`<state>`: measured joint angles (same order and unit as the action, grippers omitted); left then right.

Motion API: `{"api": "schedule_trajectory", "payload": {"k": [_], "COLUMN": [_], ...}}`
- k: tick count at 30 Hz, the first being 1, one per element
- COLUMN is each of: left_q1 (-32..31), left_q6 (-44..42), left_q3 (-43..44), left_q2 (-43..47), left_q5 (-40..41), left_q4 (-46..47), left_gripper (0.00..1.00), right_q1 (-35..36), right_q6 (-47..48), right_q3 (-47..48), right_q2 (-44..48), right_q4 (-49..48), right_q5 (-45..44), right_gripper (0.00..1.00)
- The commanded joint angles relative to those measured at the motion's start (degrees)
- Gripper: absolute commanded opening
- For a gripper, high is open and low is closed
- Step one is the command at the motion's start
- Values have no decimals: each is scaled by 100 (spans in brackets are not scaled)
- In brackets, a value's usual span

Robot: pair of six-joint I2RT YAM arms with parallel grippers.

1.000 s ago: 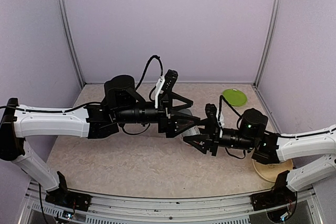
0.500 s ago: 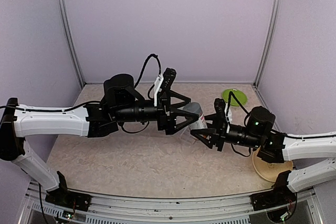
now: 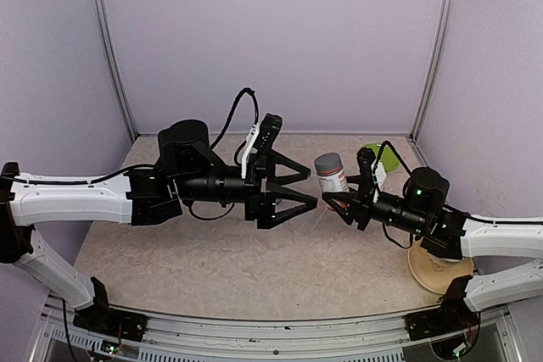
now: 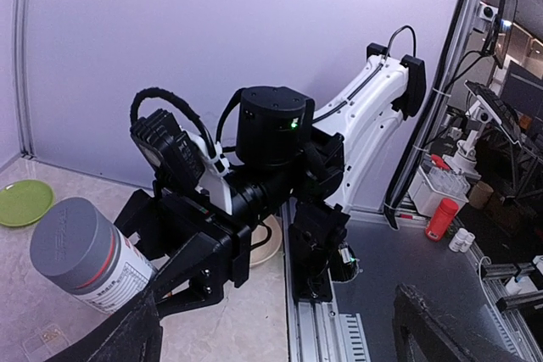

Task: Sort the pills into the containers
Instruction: Unscrew the lid of the pill bottle from the pill bottle.

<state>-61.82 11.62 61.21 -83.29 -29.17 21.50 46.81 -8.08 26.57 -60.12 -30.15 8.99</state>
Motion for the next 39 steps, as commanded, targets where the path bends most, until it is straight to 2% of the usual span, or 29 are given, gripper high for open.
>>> {"api": "schedule_trajectory", "payload": {"k": [1,6,12,23,28,39], "left_q1": [97,310,298,196,173,127], "left_q6": [-5,240,203,151,171,73], "left_q3": [-99,-87,84,175,142,1], "left_q2": [161,18,-289,-555,-583,-422], "left_q5": [273,317,-4,-326,-471,-357], "left_q4": [-11,156,293,543,645,571], "left_gripper": [93,99,99,99,99,95], "right_q1": [-31,25,293,641,641,560], "right_q6": [144,149,136,105,-40,-194], "right_q3": [-10,4,157,389,381,271], "right_q2": [166,105,-206,-813,-887,-730], "right_q4": [-105,-330,-521,-861,-975,-643], "right_q5": [279,1270,1846,2230,1976,672], "right_gripper": [27,27,27,27,27,27]}}
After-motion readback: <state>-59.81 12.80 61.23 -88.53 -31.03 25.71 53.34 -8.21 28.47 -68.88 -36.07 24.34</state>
